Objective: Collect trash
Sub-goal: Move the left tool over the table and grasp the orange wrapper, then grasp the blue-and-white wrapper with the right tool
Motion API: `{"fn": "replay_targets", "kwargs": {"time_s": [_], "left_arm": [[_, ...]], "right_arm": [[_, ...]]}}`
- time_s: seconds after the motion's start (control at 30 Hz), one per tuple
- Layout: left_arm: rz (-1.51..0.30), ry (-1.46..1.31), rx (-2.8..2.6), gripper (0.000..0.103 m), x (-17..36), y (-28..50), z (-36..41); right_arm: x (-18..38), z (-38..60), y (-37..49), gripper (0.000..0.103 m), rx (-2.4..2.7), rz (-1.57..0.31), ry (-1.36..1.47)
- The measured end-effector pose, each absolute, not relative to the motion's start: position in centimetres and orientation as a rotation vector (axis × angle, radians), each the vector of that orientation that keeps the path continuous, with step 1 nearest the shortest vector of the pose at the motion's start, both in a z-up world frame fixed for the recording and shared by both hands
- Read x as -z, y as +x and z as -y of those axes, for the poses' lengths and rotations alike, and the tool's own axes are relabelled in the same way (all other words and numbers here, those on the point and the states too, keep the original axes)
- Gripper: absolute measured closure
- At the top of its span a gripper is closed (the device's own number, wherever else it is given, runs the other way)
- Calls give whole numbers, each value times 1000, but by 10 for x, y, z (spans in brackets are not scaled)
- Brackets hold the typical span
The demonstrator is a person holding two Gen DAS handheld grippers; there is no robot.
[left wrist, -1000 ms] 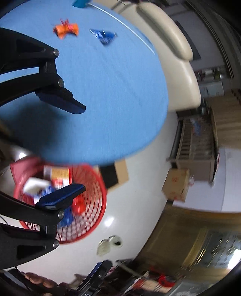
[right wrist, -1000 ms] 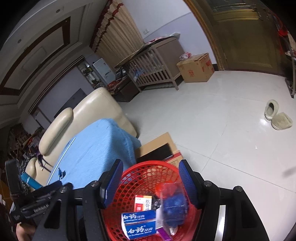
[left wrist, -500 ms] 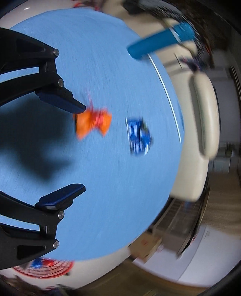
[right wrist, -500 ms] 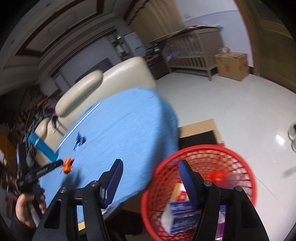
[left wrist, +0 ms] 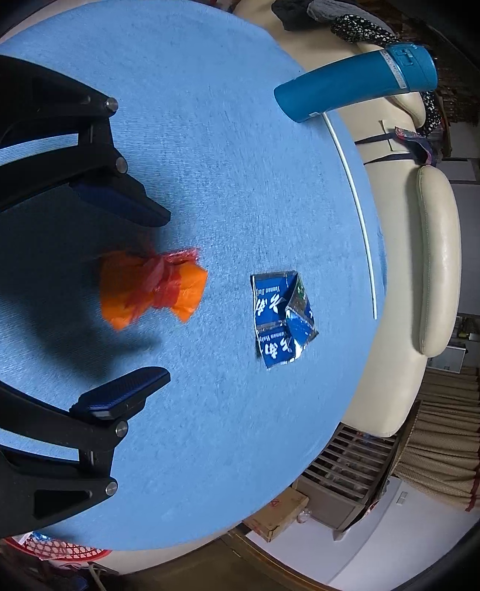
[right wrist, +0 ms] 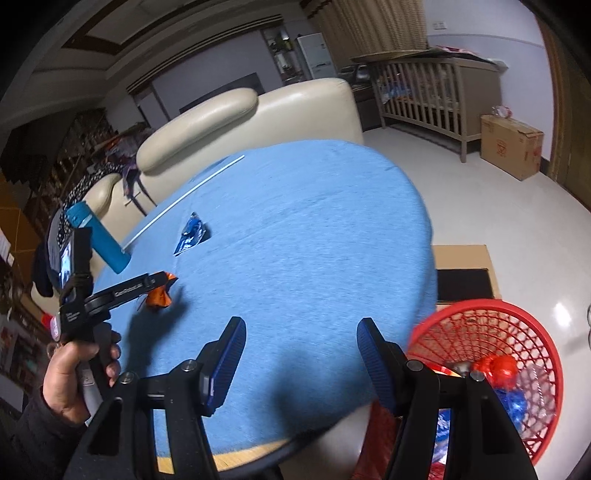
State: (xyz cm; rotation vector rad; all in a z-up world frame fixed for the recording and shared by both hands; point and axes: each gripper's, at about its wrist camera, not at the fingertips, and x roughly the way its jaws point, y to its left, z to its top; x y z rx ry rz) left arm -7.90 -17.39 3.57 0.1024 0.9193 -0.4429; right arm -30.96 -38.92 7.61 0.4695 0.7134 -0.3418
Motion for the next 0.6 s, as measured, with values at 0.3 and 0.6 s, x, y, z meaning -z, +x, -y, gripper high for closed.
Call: {"fn": "replay_targets", "kwargs": {"time_s": [0.3,0.6], "left_arm": [[-937,114,460,70,-22,-67,172],[-893,104,422,72,-26,-61,137]], "right_arm": [[-77,364,-266,37,292,-752,425],[-71,344,-230,37,254,-788,391]]}}
